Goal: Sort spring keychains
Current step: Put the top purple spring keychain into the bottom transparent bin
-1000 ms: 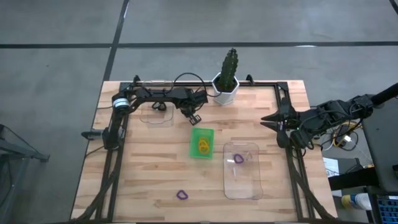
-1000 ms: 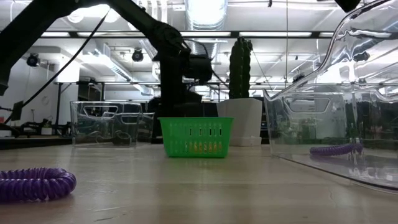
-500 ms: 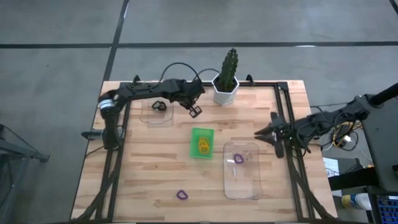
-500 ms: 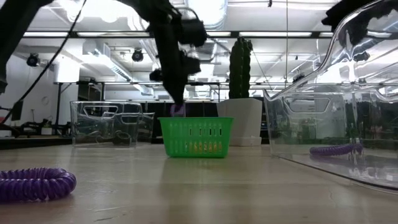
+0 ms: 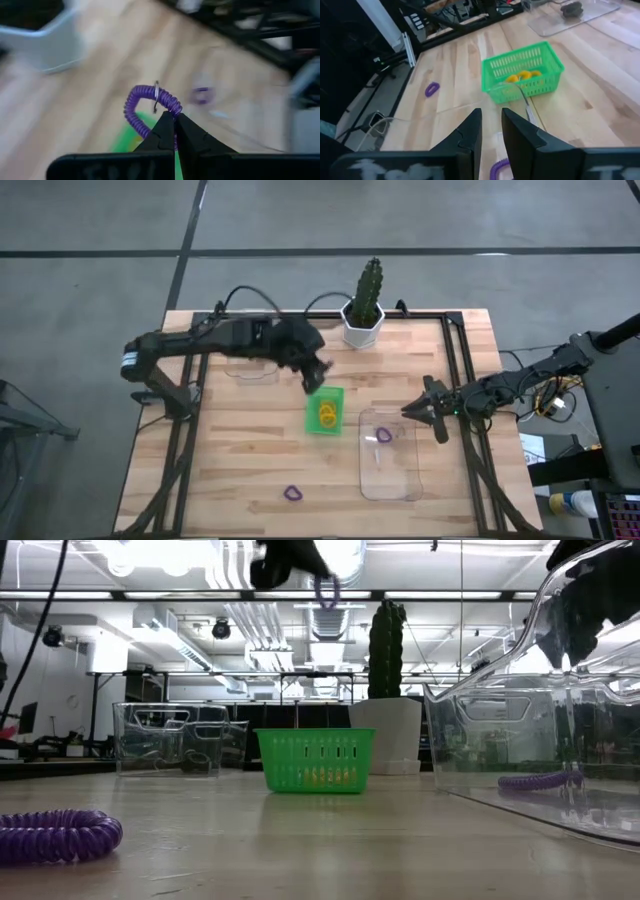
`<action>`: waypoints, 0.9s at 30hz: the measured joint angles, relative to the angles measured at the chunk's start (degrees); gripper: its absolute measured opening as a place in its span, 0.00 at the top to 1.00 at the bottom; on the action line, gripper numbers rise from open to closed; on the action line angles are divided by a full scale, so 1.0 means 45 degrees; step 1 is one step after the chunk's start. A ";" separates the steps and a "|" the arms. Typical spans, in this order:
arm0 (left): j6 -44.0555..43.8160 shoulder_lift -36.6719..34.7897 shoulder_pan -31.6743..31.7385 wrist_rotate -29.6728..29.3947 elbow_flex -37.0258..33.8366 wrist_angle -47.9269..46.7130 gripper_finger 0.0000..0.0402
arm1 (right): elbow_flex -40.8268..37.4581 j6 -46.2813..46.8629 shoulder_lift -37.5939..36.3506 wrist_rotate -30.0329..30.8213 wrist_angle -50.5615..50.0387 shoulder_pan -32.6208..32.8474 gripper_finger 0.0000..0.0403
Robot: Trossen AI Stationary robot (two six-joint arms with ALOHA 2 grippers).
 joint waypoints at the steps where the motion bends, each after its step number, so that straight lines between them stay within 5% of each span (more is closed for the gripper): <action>1: -0.0242 -0.0076 -0.0419 0.0038 0.0000 0.0255 1.00 | -0.0102 0.0003 -0.0004 0.0000 0.0080 0.0000 0.83; 7: -0.1046 0.0077 -0.2543 -0.0082 0.0000 0.1637 1.00 | -0.0431 -0.0049 0.0000 0.0015 0.0264 0.0000 0.80; 14: -0.2107 0.1170 -0.3470 -0.0321 0.0461 0.2350 1.00 | -0.0434 -0.0793 -0.0019 0.0039 0.0684 -0.0010 0.81; 27: -0.1934 0.4982 -0.3870 0.0006 0.4444 0.1893 1.00 | -0.0437 -0.1103 -0.0543 -0.0992 0.0802 0.0000 0.82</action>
